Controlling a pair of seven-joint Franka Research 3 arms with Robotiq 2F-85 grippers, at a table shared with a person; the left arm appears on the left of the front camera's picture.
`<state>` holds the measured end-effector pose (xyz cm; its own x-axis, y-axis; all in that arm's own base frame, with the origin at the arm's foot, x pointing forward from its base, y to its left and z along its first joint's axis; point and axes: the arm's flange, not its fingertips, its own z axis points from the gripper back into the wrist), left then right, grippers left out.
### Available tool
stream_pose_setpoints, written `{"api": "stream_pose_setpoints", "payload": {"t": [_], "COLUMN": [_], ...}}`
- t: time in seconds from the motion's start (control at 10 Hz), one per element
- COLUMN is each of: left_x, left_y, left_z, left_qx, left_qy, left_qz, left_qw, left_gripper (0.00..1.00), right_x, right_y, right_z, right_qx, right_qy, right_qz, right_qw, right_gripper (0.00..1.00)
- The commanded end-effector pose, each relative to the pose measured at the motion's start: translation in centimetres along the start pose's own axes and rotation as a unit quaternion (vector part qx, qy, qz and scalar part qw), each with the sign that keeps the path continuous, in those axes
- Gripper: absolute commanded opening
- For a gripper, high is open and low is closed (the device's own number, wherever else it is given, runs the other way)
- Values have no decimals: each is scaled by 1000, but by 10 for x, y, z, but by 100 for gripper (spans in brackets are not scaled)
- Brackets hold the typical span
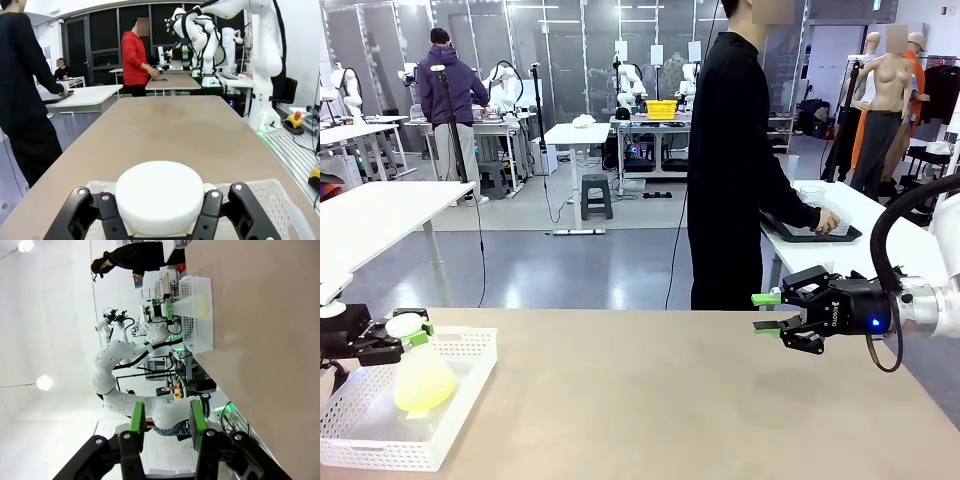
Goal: Prepare the solutions needed for the experiment.
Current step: When the human places the Big flask in the center of the table, pick up the Big flask and place it in the left Organizing basket.
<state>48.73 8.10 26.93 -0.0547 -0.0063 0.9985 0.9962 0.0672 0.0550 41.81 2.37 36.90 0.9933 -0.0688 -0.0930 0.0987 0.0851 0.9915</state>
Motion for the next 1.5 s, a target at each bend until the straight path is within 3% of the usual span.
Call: {"api": "stream_pose_setpoints", "payload": {"t": [0.0,0.1,0.2,0.3,0.4,0.5,0.6,0.7,1.2,1.4], "left_x": [-30,-30,-30,-30,-30,-30,-30,-29,-33,-15], "left_y": [-8,-10,-11,-12,-11,-12,-12,-12,-12,-2], "left_z": [5,7,10,11,12,12,12,10,26,17], "left_qx": [-2,-8,-10,-9,-8,-6,-2,-2,23,8], "left_qy": [19,16,13,14,14,14,13,12,-9,9], "left_qz": [-10,-12,-14,-13,-13,-13,-10,-10,2,13], "left_qw": [1000,1000,1000,1000,1000,1000,1000,1000,1000,1000], "left_gripper": [41,60,45,80,65,100,85,100,100,100], "right_x": [-1,-1,-1,-1,-1,-1,-1,-1,-1,-1], "right_y": [1,1,1,1,1,1,1,1,1,1], "right_z": [0,0,0,0,0,0,0,0,0,0], "right_qx": [-6,-6,-6,-6,-6,-6,-6,-6,-6,-6], "right_qy": [-2,-2,-2,-2,-2,-2,-2,-2,-2,-2], "right_qz": [3,3,3,3,3,3,3,3,3,3], "right_qw": [1000,1000,1000,1000,1000,1000,1000,1000,1000,1000], "right_gripper": [47,47,47,47,47,47,47,47,47,47]}}
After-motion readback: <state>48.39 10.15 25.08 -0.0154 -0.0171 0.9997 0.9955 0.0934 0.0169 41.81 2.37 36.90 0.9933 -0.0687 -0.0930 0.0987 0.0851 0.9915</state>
